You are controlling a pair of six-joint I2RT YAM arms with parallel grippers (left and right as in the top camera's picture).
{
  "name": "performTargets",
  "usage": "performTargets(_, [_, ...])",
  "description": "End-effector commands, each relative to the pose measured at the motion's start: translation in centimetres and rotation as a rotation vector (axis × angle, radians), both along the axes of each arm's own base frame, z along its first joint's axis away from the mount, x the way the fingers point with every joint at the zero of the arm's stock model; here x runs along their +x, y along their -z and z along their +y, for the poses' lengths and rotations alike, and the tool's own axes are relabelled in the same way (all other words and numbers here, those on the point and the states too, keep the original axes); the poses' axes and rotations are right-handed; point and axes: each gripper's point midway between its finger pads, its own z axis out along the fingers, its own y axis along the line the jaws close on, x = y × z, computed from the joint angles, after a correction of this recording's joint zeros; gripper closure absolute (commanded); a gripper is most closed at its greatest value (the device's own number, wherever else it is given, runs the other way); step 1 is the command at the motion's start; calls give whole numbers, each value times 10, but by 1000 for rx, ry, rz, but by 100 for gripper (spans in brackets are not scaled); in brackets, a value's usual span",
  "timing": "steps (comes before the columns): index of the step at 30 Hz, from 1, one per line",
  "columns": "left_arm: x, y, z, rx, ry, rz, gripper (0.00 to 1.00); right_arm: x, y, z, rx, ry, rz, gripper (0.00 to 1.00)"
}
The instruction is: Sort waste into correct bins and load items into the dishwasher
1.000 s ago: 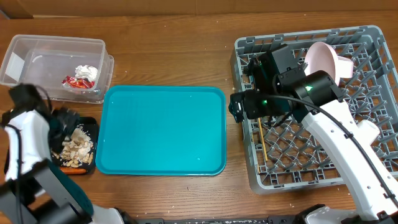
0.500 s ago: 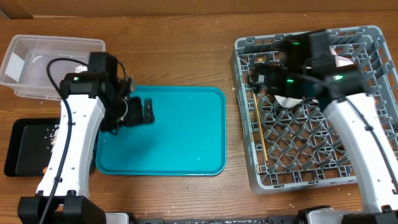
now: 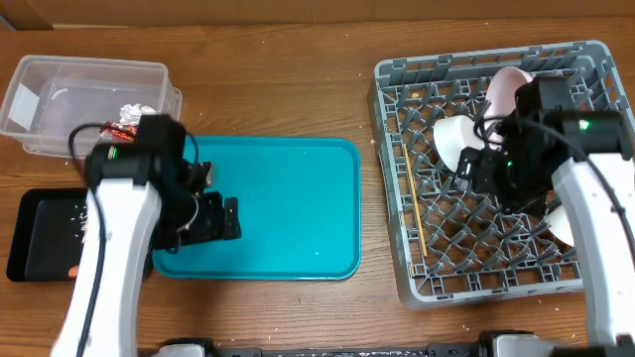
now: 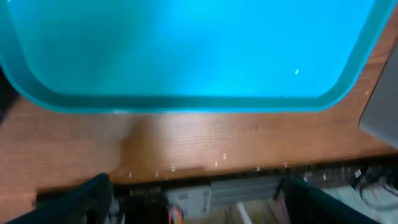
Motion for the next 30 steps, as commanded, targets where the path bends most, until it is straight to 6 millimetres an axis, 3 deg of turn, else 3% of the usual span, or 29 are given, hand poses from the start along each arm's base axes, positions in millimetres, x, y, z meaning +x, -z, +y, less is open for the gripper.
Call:
performTargets(1, [-10,-18,-3,-24,-6,-201,10,-12,-16,3,-30,-32,-192,0])
performTargets(5, [-16,-51,3,4,-29,-574,0,-23,-31,-13,-128,69,-504,0])
performTargets(8, [-26,-81,6,-4,-96,-807,0,-36,-47,-16,-111,91,-709,0])
performTargets(11, [-39,-116,5,-20,-95,-1019,0,-54,-59,-17,-85,98,-818,0])
performTargets(14, [-59,-128,6,-21,-96,-1114,0,-70,-68,-19,-76,105,-875,0])
performTargets(18, [-76,-124,6,-22,-96,-1123,0,-79,-65,-20,-78,104,-866,0])
performTargets(26, [-99,-85,6,-14,-97,-937,0,-82,-59,-21,-83,101,-837,0])
performTargets(30, [-101,-83,5,-23,-100,-926,0,-82,-59,-21,-83,101,-837,0])
